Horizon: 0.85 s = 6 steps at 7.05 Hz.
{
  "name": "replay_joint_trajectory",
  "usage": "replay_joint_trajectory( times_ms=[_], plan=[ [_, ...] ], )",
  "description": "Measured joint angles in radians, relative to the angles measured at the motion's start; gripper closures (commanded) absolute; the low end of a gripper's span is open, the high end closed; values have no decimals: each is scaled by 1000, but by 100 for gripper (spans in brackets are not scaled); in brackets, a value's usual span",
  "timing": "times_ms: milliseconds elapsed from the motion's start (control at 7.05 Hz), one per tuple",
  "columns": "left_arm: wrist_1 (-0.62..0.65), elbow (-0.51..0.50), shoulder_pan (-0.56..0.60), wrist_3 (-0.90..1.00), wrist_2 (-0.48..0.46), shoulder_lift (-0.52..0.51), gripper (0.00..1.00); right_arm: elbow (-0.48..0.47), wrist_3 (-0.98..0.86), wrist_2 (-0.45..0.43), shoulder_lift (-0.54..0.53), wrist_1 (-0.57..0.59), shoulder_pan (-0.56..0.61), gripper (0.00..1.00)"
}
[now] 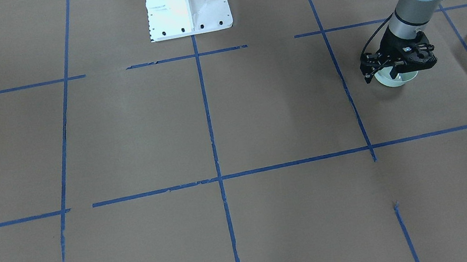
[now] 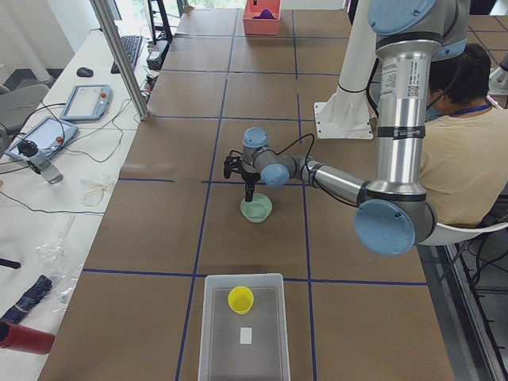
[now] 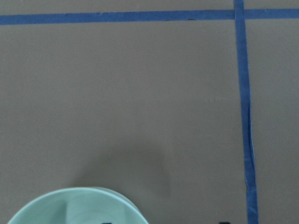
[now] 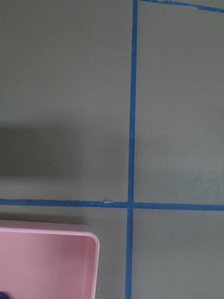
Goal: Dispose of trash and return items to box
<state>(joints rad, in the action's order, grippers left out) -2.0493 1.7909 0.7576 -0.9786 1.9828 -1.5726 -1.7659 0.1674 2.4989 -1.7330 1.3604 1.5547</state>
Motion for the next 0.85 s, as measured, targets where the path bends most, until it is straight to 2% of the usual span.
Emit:
replay_joint_trajectory(
  times_ms=[142,567,851],
  plan=[
    [0,-6,-6,-1,-10,-1,100,-19,39,22,1,-1,-14,0],
    [2,26,-3,-8,-46,6,100,-31,69,70,0,-1,-20,0],
    [6,135,45,13,-74,45,100,-34,73,78,0,-2,-22,0]
  ],
)
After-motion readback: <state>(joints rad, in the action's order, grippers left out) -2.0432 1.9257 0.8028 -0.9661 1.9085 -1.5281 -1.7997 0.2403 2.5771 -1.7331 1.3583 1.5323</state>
